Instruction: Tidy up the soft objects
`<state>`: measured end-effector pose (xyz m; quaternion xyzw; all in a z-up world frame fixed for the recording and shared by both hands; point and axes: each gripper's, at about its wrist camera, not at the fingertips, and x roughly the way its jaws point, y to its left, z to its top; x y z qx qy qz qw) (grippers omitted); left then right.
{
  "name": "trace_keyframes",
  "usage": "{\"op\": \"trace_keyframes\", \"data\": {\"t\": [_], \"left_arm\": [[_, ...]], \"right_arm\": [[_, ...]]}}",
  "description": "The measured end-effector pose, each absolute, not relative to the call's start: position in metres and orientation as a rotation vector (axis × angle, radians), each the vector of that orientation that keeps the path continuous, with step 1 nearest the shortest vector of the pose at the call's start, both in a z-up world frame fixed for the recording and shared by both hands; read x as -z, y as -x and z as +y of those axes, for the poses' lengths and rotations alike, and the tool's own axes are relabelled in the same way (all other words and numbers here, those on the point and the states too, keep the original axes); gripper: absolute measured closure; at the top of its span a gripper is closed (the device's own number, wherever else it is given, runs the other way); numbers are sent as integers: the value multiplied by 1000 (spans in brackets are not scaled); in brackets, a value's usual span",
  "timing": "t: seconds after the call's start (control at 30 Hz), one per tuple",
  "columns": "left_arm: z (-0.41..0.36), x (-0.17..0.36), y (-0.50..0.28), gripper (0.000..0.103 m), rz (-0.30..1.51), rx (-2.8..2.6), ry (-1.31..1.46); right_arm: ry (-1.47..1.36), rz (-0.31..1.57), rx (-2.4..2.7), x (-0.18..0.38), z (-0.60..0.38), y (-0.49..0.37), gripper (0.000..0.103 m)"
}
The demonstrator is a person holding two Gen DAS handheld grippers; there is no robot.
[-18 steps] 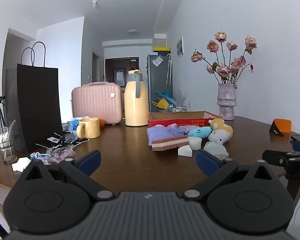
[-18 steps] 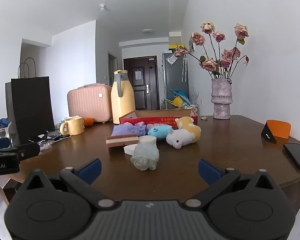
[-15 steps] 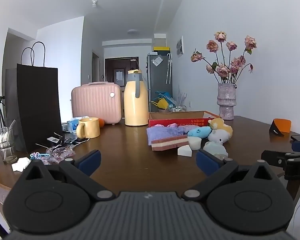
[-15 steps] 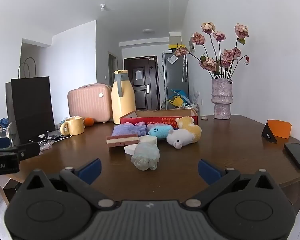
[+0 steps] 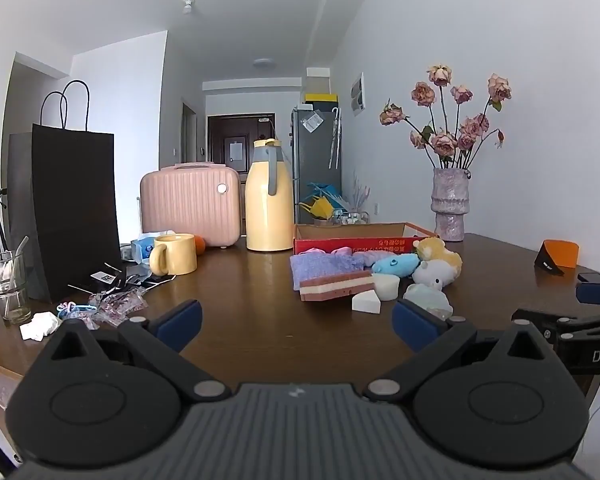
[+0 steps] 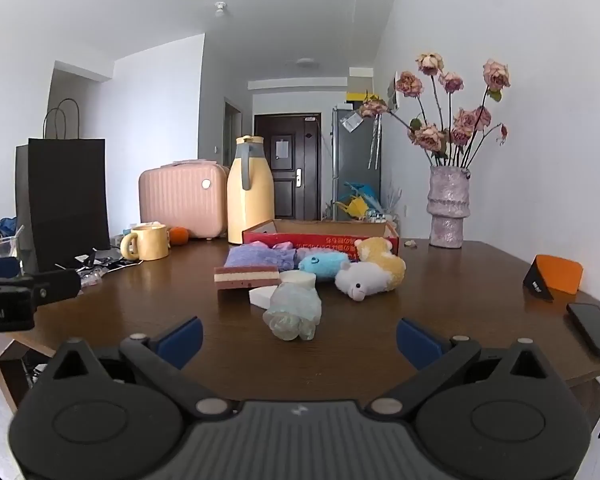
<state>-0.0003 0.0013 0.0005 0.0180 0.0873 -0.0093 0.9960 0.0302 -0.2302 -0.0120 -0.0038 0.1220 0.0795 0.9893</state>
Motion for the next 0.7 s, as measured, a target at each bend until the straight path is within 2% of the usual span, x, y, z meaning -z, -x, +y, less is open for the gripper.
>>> {"op": "trace_keyframes", "data": {"t": [0.7], "left_arm": [[4, -3, -3, 0, 179, 15, -40]], "right_arm": [[-50, 235, -142, 9, -237, -35, 0]]}}
